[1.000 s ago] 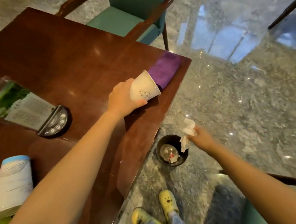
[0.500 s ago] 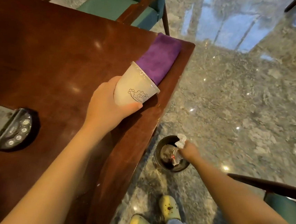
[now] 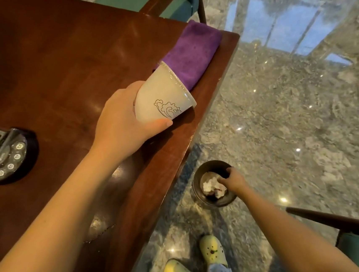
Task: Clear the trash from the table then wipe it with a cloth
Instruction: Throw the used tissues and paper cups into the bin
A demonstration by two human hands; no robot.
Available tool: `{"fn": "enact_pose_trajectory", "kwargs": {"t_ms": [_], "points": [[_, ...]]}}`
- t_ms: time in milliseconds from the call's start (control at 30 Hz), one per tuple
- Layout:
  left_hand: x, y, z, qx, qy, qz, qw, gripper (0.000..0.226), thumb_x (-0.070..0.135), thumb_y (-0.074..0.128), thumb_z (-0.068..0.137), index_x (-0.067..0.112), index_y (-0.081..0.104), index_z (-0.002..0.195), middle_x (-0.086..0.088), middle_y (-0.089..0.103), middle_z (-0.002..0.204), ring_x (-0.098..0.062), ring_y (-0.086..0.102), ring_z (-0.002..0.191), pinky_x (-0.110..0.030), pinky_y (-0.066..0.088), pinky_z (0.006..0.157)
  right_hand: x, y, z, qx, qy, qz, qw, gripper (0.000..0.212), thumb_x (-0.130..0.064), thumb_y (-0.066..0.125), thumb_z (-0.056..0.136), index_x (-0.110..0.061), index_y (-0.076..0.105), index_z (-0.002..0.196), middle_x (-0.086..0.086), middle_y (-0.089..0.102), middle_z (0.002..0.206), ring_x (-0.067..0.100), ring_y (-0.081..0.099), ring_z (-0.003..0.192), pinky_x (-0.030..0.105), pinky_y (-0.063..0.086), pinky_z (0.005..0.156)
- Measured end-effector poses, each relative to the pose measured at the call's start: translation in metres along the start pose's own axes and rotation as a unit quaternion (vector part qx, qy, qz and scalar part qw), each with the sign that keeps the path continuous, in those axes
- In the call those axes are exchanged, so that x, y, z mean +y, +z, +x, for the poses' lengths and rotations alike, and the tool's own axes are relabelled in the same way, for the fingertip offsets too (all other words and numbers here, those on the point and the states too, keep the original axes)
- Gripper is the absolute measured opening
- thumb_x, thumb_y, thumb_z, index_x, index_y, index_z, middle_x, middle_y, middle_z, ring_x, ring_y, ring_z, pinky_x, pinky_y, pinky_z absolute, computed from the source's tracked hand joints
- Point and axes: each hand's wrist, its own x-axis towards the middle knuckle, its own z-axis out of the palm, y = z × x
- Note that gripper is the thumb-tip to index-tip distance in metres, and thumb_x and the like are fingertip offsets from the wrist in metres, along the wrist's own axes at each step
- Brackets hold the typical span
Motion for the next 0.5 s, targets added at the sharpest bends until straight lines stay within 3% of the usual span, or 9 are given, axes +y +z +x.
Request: {"fn": "enact_pose_trajectory", "kwargs": {"t_ms": [200, 333, 433, 500], "points": [[0.011, 0.000, -0.007, -0.018, -0.016, -0.012, 1.000, 0.070, 0.052, 0.075, 0.060, 0.034, 0.047, 0.122, 0.006, 0.053, 0.103, -0.015, 0.048, 0.094, -0.033, 0.037, 0.072, -0.033, -0.040, -0.054, 0.035, -0.076, 0.064, 0.994, 0.049, -0.026, 0.062, 0.087, -0.007, 0.046, 0.129, 0.013, 0.057, 0.125, 0.026, 0.057, 0.109, 0.034, 0.047, 0.086], [0.026, -0.008, -0.016, -0.032, -0.009, -0.011, 0.999, 0.072, 0.053, 0.074, 0.058, 0.031, 0.048, 0.121, 0.002, 0.058, 0.107, -0.022, 0.054, 0.101, -0.039, 0.045, 0.079, -0.085, -0.077, -0.127, 0.098, -0.228, 0.190, 0.950, 0.037, -0.037, 0.059, 0.086, -0.022, 0.054, 0.120, -0.005, 0.062, 0.106, 0.017, 0.062, 0.104, 0.033, 0.052, 0.088], [0.042, -0.018, -0.019, -0.024, 0.014, -0.023, 0.999, 0.071, 0.053, 0.074, 0.058, 0.030, 0.048, 0.120, -0.001, 0.061, 0.111, -0.024, 0.055, 0.102, -0.041, 0.046, 0.081, -0.134, -0.111, -0.185, 0.036, -0.333, 0.260, 0.905, 0.061, -0.069, 0.059, 0.067, -0.040, 0.049, 0.120, -0.016, 0.061, 0.112, 0.004, 0.062, 0.105, 0.028, 0.052, 0.090], [0.052, -0.023, -0.020, -0.015, 0.030, -0.042, 0.999, 0.069, 0.052, 0.075, 0.060, 0.029, 0.049, 0.120, 0.000, 0.061, 0.110, -0.021, 0.056, 0.100, -0.038, 0.047, 0.077, -0.162, -0.128, -0.212, -0.031, -0.356, 0.254, 0.899, 0.077, -0.071, 0.061, 0.062, -0.043, 0.036, 0.130, -0.020, 0.058, 0.117, -0.004, 0.060, 0.106, 0.018, 0.051, 0.087]]}}
